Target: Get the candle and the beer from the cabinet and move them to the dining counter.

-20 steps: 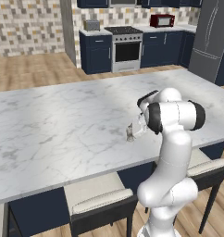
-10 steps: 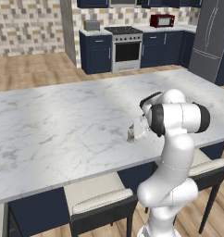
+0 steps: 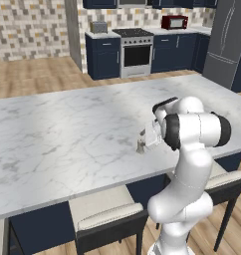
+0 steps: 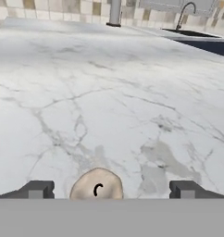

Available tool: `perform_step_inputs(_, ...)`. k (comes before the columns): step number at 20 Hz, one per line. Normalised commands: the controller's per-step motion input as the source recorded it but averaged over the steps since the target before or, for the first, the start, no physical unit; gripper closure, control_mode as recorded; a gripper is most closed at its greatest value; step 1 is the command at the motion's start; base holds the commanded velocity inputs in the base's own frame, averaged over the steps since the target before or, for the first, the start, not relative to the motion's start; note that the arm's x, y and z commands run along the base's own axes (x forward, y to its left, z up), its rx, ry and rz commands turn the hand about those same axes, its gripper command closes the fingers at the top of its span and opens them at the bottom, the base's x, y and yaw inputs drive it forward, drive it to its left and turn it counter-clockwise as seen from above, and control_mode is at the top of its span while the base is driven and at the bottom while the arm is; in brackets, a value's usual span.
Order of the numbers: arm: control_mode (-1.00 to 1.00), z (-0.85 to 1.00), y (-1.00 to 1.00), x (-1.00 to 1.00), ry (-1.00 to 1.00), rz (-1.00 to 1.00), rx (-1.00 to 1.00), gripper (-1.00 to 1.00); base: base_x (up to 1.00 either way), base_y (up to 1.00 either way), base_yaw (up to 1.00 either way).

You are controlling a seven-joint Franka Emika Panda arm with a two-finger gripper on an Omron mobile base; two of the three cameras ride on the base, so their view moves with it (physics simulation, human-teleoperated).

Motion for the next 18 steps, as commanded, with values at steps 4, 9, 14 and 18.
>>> perform_step_inputs(4,-1.00,0.34,-0.07,-0.16,-0.09,0.00,0.00,-1.00,0.00,0.00,0.00)
perform_step_inputs(9,-1.00,0.52,-0.01,-0.29,-0.09,0.00,0.00,-1.00,0.00,0.00,0.00)
perform_step_inputs(14,-1.00,0.71,0.00,-0.39,-0.06,0.00,0.00,-1.00,0.00,0.00,0.00)
perform_step_inputs(18,-1.00,0.82,0.00,-0.43,-0.02,0.00,0.00,-1.00,0.00,0.00,0.00)
